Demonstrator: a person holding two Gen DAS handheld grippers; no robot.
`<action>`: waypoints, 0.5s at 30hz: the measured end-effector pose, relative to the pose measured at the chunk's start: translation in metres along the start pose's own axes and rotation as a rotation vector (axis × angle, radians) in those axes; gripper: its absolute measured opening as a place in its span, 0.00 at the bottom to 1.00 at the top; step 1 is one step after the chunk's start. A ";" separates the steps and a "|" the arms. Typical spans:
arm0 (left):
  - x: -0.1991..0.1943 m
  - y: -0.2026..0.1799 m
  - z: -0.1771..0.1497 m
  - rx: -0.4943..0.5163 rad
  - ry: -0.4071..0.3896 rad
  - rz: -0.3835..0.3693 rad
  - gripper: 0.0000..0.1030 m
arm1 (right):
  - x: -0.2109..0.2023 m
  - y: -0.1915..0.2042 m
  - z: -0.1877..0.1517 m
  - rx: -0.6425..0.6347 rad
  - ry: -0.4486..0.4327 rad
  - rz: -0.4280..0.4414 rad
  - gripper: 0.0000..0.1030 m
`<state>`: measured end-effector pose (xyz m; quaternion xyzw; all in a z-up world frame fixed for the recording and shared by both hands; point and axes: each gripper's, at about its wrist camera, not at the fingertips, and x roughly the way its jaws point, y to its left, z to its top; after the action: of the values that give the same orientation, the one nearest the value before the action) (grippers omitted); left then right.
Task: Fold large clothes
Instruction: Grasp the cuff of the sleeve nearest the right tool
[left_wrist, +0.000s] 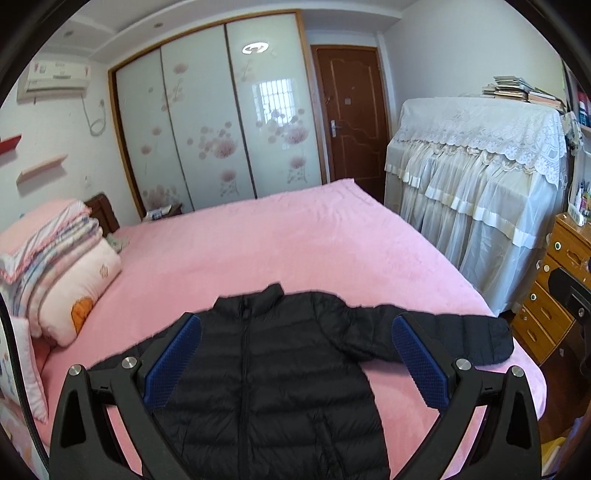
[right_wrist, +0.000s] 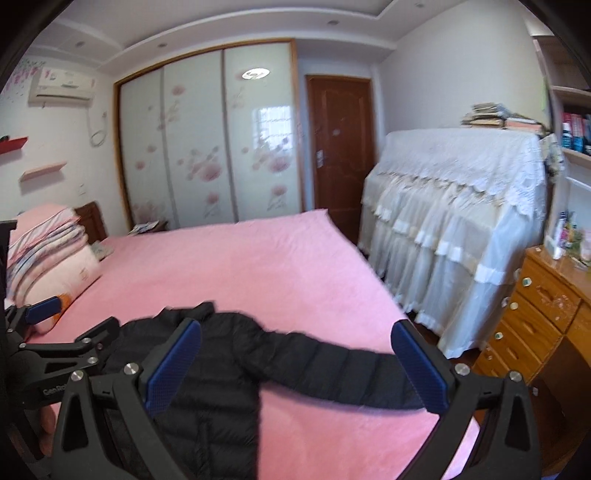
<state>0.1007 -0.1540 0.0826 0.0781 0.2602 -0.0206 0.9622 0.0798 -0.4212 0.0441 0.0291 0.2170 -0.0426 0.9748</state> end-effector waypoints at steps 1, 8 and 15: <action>0.002 -0.005 0.003 0.008 -0.016 -0.012 0.99 | 0.002 -0.004 0.001 -0.004 -0.012 -0.027 1.00; 0.040 -0.053 0.015 0.083 -0.077 -0.036 0.99 | 0.034 -0.041 -0.008 -0.012 -0.013 -0.163 1.00; 0.102 -0.115 -0.006 0.160 -0.080 -0.079 0.99 | 0.078 -0.109 -0.038 0.130 0.070 -0.211 1.00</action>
<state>0.1766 -0.2668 0.0101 0.1433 0.2219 -0.0823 0.9610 0.1235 -0.5327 -0.0270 0.0708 0.2494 -0.1580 0.9528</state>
